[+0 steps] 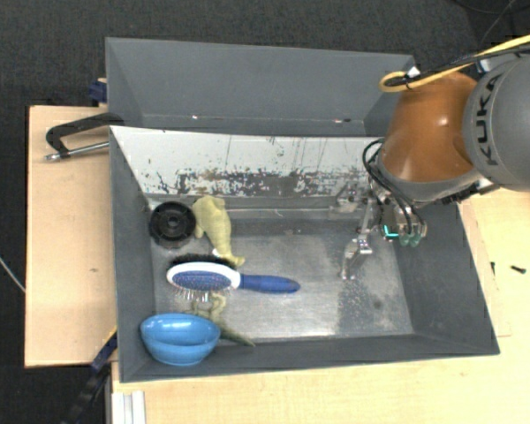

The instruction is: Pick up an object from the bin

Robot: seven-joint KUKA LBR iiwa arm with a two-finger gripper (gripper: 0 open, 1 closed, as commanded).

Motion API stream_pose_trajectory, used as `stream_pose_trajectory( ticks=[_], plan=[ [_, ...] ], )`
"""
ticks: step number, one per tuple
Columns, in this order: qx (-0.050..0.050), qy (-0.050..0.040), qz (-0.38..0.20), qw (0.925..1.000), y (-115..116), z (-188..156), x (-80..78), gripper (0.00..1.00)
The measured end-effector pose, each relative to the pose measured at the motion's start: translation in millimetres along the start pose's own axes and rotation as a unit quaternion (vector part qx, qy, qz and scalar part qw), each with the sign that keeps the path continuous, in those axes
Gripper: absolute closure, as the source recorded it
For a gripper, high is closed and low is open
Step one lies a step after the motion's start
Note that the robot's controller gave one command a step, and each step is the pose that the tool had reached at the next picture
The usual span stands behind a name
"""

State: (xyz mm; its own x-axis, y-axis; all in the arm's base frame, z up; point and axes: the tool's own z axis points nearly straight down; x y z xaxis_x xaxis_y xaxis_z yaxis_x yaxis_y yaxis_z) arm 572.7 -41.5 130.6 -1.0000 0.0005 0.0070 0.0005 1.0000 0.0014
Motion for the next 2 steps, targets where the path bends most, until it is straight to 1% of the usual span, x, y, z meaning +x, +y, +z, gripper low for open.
stream_pose_trajectory(
  ticks=[1, 2],
  plan=[
    [0.000, -0.0005, -0.090, 0.9960, 44, 51, 69.4, 0.00],
    [-0.002, -0.0081, -0.067, 0.9977, 133, 15, 59.2, 0.00]
  ],
)
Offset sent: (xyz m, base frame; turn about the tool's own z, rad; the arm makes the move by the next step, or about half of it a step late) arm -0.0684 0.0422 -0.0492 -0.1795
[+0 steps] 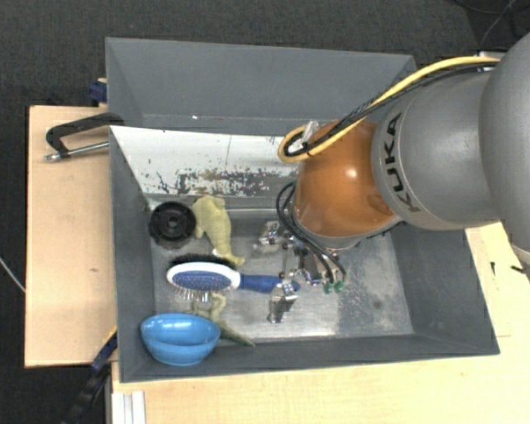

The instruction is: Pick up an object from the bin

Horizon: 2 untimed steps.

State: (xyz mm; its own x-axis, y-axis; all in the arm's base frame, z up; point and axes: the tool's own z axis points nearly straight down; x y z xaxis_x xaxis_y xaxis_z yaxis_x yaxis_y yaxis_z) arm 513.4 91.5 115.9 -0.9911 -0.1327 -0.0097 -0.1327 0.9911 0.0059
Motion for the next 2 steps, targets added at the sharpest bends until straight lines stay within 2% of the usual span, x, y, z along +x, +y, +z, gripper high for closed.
stream_pose_trajectory(
  ticks=[1, 2],
  plan=[
    [0.002, 0.0022, 0.003, 1.0000, -6, 2, 1.2, 1.00],
    [0.002, -0.0034, 0.046, 0.9989, -15, -192, -24.6, 1.00]
  ],
)
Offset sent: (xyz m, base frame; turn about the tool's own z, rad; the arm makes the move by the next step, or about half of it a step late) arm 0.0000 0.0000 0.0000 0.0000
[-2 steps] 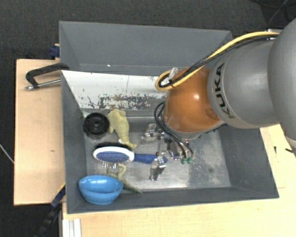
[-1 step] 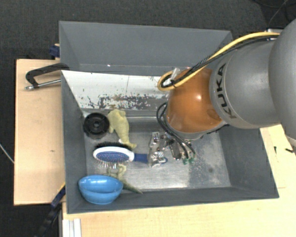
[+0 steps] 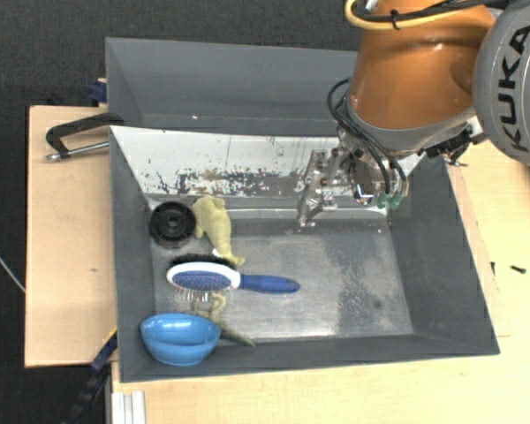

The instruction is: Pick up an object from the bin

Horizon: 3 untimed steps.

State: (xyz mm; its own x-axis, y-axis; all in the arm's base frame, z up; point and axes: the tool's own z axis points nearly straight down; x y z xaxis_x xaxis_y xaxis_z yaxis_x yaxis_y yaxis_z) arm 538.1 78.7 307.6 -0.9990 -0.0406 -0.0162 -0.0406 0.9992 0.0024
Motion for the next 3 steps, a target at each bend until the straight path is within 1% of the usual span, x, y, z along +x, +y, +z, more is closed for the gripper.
stream_pose_trajectory(
  ticks=[1, 2, 3],
  plan=[
    [0.003, 0.0107, 0.175, 0.9845, -1, 134, 5.2, 1.00],
    [0.002, 0.0077, 0.174, 0.9847, -1, 131, 3.9, 0.00],
    [0.003, 0.0110, 0.172, 0.9850, 26, 231, 8.9, 0.00]
  ],
)
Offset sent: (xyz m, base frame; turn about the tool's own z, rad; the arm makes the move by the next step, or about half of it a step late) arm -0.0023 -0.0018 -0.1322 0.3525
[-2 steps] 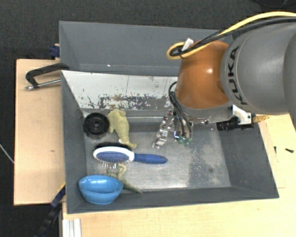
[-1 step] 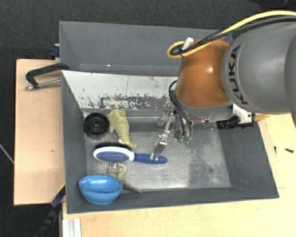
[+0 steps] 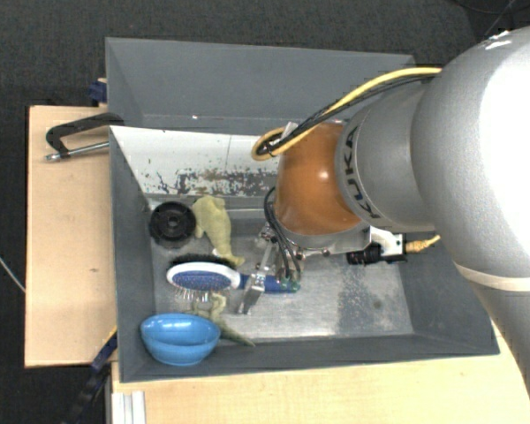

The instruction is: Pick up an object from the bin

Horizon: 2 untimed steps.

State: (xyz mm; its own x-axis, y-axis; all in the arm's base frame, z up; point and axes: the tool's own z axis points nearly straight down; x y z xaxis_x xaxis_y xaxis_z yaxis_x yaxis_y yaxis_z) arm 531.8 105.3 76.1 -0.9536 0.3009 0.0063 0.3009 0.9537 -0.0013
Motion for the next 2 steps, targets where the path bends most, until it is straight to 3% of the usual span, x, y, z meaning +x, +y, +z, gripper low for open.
stream_pose_trajectory(
  ticks=[1, 2],
  plan=[
    [-0.001, -0.0025, 0.000, 1.0000, 0, -4, -1.4, 1.00],
    [-0.003, -0.0085, -0.018, 0.9998, -16, -147, -4.5, 1.00]
  ],
)
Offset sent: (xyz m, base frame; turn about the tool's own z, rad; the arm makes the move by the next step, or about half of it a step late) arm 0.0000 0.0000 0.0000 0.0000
